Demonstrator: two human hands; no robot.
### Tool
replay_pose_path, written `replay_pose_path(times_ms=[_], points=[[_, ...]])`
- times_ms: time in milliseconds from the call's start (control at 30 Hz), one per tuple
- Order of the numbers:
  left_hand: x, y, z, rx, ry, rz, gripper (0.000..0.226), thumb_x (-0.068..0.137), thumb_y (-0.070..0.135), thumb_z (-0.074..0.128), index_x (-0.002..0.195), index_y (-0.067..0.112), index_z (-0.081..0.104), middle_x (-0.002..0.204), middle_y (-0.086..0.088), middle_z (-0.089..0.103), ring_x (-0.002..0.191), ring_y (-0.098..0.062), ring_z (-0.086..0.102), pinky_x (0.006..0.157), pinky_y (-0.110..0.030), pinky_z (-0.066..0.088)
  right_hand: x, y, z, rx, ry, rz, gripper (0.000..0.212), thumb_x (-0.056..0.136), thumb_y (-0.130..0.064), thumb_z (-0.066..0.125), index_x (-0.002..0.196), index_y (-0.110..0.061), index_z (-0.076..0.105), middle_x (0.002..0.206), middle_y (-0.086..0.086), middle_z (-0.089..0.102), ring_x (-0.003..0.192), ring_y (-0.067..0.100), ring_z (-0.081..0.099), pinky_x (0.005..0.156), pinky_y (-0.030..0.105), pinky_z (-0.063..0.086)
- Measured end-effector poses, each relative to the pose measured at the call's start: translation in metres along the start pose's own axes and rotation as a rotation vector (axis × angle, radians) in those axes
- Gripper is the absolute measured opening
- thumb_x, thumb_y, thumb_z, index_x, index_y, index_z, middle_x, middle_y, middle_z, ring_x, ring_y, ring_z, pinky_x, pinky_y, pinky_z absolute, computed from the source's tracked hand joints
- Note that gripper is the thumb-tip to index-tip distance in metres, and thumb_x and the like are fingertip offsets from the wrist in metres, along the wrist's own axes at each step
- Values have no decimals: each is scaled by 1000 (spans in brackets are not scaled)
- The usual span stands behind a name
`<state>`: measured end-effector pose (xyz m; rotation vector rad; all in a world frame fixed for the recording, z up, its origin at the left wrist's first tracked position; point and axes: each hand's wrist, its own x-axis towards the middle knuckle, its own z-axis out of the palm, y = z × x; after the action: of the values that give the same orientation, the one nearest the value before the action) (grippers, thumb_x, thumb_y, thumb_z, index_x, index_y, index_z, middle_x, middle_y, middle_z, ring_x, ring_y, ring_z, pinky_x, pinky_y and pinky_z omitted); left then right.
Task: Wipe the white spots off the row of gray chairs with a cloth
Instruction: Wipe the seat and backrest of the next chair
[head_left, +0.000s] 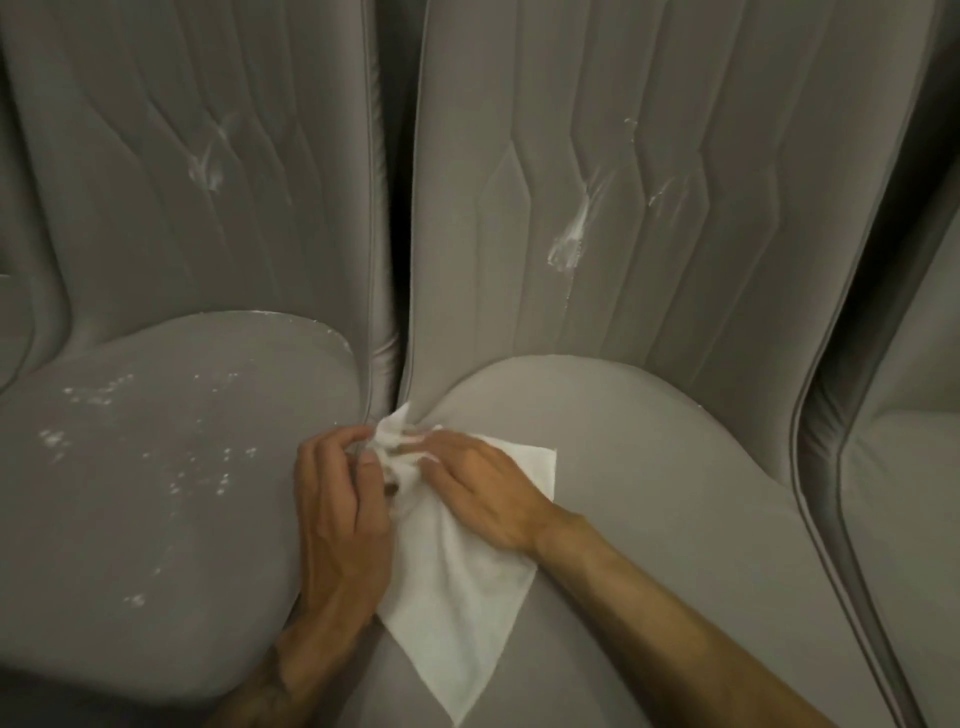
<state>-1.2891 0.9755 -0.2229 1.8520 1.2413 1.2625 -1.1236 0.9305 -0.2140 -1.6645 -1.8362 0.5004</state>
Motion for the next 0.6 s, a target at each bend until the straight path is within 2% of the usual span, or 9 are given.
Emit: replay_pose_path(times_ms=[100, 133, 167, 200, 267, 333, 400, 467, 600], points=[[-6, 3, -7, 43, 8, 23, 27, 101, 39, 36, 114, 25, 56, 109, 12, 47, 105, -7, 46, 96, -24, 33, 13, 9, -4, -89, 289, 273, 43, 113, -19, 35, 152, -5, 47, 162, 11, 44, 153, 23, 36, 130, 29, 14], [-8, 4, -9, 47, 1, 20, 30, 101, 39, 36, 115, 23, 57, 109, 11, 48, 105, -7, 46, 96, -24, 33, 19, 7, -1, -188, 259, 373, 47, 113, -23, 31, 157, -7, 40, 166, 11, 36, 157, 23, 28, 130, 33, 12], [-9, 4, -11, 46, -7, 20, 32, 101, 39, 36, 116, 21, 58, 110, 9, 49, 105, -7, 46, 97, -25, 34, 24, 2, 5, -294, 189, 398, 51, 113, -27, 27, 160, -9, 32, 170, 10, 28, 159, 23, 21, 130, 36, 11], [-10, 5, -12, 45, -12, 20, 35, 101, 40, 36, 117, 19, 59, 111, 8, 49, 106, -8, 46, 98, -28, 35, 25, -4, 14, -359, 128, 361, 53, 113, -30, 25, 161, -9, 28, 170, 11, 25, 159, 25, 19, 129, 38, 12], [-8, 5, -16, 43, 0, 17, 38, 100, 40, 36, 117, 16, 59, 111, 6, 50, 106, -9, 46, 97, -31, 36, 22, -15, 26, -321, 64, 178, 51, 113, -29, 30, 157, -5, 37, 165, 15, 35, 154, 30, 30, 126, 38, 19], [-5, 4, -19, 34, 14, 36, 36, 101, 38, 36, 118, 17, 60, 111, 7, 50, 105, -10, 47, 97, -33, 37, 7, -17, 22, -149, -22, 50, 44, 112, -28, 37, 147, -7, 55, 156, 11, 51, 146, 25, 43, 125, 30, 22], [-1, 4, -19, 25, 8, 59, 33, 102, 37, 37, 119, 18, 59, 111, 9, 49, 106, -13, 48, 98, -36, 39, -4, -9, 16, -130, -121, -58, 41, 111, -27, 40, 143, -12, 61, 152, 5, 57, 142, 18, 47, 122, 21, 22], [-1, 6, -12, 32, -27, 40, 30, 101, 38, 36, 117, 22, 56, 111, 8, 49, 107, -14, 48, 99, -38, 40, -3, 7, 9, -234, -103, -24, 45, 111, -31, 40, 153, -17, 51, 161, 5, 46, 150, 18, 39, 124, 21, 16], [2, 9, 6, 158, -151, 86, 40, 101, 42, 34, 113, 14, 60, 109, -4, 56, 104, -29, 52, 97, -44, 41, 5, 48, -24, -375, -3, 259, 56, 112, -38, 36, 162, -13, 32, 171, 9, 25, 158, 27, 24, 128, 34, 14]])
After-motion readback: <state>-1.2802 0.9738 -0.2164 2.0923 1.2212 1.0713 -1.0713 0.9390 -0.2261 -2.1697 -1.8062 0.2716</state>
